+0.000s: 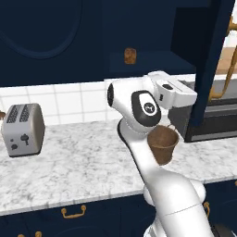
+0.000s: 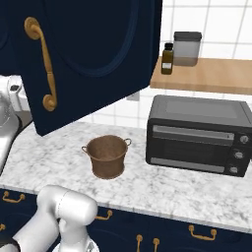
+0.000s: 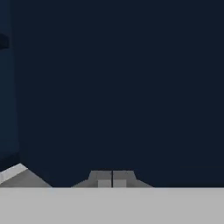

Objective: Open the cabinet, pick up the bread from the cabinet and place it in the basket. Then move the basket to the dining counter.

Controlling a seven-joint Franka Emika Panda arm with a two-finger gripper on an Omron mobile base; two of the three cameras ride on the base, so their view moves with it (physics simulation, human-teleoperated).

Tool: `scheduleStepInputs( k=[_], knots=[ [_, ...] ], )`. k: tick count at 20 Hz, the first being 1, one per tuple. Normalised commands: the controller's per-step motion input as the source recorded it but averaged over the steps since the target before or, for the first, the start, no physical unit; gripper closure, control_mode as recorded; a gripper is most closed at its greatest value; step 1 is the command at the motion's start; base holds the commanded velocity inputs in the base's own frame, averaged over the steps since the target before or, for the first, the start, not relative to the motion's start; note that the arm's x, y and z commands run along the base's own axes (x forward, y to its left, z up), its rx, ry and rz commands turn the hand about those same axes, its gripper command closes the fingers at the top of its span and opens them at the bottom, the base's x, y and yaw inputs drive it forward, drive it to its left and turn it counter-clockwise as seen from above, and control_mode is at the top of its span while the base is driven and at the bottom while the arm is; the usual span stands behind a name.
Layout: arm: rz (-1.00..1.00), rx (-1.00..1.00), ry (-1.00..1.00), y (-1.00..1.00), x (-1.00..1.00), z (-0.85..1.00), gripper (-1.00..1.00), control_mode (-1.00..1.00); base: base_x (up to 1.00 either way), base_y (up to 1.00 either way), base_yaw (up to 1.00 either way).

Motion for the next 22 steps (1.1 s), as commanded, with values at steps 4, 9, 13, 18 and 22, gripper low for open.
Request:
scheduleStepInputs(
  k=[4, 9, 13, 18, 22],
  knots=[
    [-0.22, -0.06, 0.12, -1.0, -0.46, 0.0, 1.0, -1.0, 0.0, 0.0, 0.0],
    [-0.09, -0.03, 0.13, -1.0, -0.11, 0.0, 1.0, -1.0, 0.0, 0.0, 0.0],
    [0.0, -0.01, 0.11, -1.0, 0.0, 0.0, 1.0, -1.0, 0.0, 0.0, 0.0],
    [0.02, 0.0, 0.05, -1.0, 0.0, 0.0, 1.0, -1.0, 0.0, 0.0, 0.0],
    [0.16, 0.03, 0.0, -0.84, 0.0, 0.0, 1.0, -1.0, 0.0, 0.0, 0.0]
  ],
)
